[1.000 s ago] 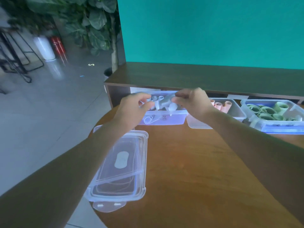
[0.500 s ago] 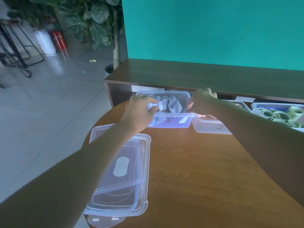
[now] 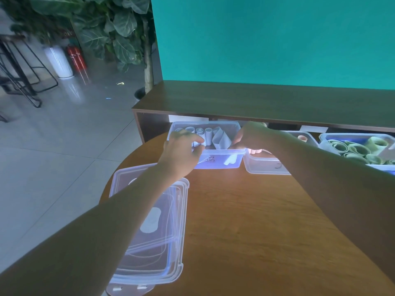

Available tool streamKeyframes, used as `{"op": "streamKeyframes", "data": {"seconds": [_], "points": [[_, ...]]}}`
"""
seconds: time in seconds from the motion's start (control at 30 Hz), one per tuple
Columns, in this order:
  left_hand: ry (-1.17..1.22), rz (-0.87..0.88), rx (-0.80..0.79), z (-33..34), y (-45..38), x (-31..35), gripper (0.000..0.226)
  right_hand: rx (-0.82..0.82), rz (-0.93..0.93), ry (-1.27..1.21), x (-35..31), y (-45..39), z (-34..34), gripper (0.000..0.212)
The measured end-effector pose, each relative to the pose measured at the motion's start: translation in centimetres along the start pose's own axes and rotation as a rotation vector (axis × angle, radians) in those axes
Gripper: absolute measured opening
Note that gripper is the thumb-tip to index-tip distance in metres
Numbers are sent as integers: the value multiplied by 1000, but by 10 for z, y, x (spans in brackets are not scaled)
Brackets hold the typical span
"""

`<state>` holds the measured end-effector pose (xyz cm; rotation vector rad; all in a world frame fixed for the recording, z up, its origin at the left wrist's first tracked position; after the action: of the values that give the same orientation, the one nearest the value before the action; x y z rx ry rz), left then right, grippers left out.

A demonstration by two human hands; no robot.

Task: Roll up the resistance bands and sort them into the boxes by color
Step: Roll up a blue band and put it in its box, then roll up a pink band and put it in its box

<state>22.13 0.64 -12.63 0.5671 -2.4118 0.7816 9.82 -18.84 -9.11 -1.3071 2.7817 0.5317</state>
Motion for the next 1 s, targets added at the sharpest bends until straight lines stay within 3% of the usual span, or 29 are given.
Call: {"op": "streamKeyframes", "data": {"seconds": [0.07,0.17,0.37,0.53,0.63,0.8,1.0], "points": [[6,-5,-2,0,0,-1,20,9,-2,-29,0,4,-2,47],[10,-14,-8,-1,1,0,20,66,5,-10,0,11,-3,35],[-36,-48,-40,-11,6,19,24,247,-24,-204,15,31,-12,29],[-44,-36,-22,-16,13,47,23,398,-39,-276,34,85,-20,16],[14,-19,-13,-10,21,72,21,465,4,-352,56,130,-12,20],[33,35,-92,27,44,131,20,461,117,-393,110,206,23,26],[160,81,-226,116,90,221,22,454,271,-443,199,293,79,27]]}}
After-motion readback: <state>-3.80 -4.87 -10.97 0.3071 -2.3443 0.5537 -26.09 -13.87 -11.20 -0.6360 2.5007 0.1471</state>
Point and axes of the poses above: each hand's wrist, its own y-axis away from the middle knuckle, its own z-axis out of the palm, x = y × z, the point moved 1 cm from there along -y, towards the middle knuckle, and after that the axes turned 11 degrees about y, right-handed, at the moved point
